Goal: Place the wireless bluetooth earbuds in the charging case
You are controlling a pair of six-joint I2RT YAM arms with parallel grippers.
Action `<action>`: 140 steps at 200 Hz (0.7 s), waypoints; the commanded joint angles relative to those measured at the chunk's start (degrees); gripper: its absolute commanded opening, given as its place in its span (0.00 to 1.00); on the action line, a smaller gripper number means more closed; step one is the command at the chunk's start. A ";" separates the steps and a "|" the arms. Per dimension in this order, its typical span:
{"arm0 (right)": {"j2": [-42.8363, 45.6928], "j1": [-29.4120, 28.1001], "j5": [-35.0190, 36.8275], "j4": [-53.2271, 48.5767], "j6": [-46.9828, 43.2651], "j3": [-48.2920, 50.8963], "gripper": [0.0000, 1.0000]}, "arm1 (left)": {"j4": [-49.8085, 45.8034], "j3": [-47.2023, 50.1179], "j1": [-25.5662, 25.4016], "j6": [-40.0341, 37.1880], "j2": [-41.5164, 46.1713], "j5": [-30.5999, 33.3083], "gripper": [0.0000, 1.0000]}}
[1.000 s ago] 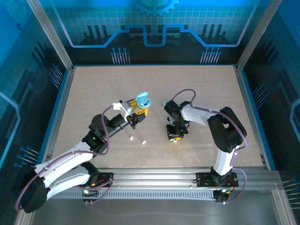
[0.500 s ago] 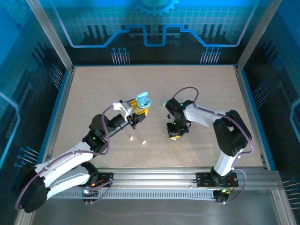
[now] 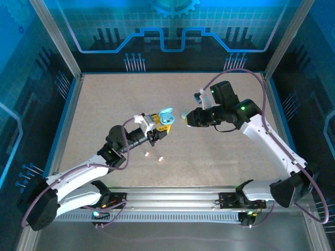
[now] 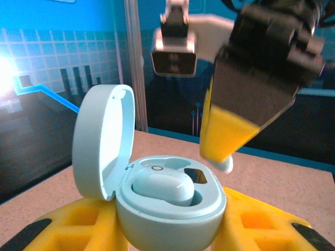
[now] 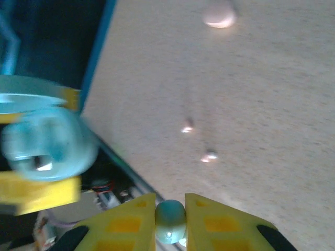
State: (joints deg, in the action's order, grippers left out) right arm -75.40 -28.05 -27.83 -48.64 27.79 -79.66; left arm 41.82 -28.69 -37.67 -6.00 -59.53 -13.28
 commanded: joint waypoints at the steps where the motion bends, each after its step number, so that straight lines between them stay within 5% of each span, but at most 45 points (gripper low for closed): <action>1: 0.59 0.33 -10.18 1.41 0.00 -1.18 0.18 | 1.20 -1.16 -0.21 -1.38 -1.03 -4.72 0.28; 42: 0.65 0.29 -15.88 6.01 1.93 -1.44 0.19 | 0.10 -2.66 -0.19 -1.00 -2.48 -8.43 0.28; 140: -1.20 -0.24 -16.96 9.97 4.97 0.23 0.20 | 0.00 -3.48 -0.28 -0.63 -2.42 -10.87 0.28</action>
State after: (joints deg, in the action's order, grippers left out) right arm -76.01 -28.08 -43.53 -40.29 31.81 -79.88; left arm 40.53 -30.30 -37.67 -6.17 -62.00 -22.20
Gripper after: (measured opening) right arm 0.192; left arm 0.374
